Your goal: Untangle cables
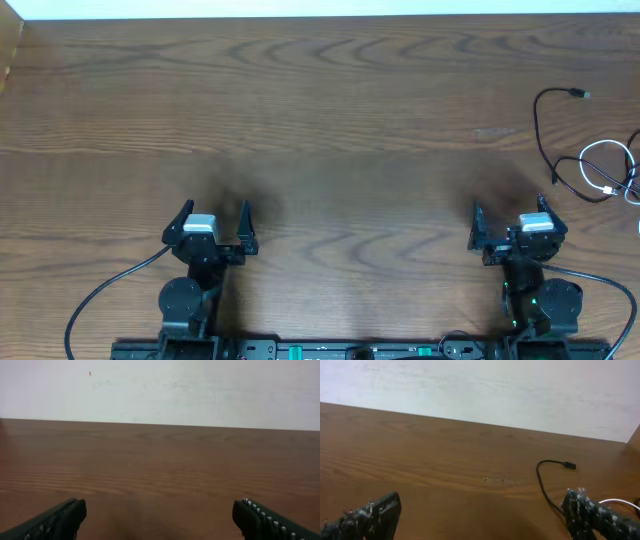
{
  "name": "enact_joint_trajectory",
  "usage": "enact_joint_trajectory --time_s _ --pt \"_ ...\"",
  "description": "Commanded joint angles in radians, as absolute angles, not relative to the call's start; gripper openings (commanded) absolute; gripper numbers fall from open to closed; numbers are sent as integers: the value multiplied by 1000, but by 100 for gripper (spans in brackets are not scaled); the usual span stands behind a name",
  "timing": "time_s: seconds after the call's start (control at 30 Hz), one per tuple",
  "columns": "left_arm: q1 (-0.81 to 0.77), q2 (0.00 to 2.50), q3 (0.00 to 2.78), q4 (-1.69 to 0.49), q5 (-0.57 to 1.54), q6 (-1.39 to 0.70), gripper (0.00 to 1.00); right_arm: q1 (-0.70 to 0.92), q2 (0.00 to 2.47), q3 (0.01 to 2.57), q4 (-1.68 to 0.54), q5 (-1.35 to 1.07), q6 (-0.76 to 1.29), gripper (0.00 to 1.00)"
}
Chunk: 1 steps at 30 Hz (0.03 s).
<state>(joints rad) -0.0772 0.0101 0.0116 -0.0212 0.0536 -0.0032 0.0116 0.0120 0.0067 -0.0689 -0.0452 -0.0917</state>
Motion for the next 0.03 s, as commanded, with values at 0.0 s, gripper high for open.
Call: enact_joint_trajectory --time_s 0.0 --pt "-82 4 4 -70 45 -9 98 20 6 6 -74 -47 -102 99"
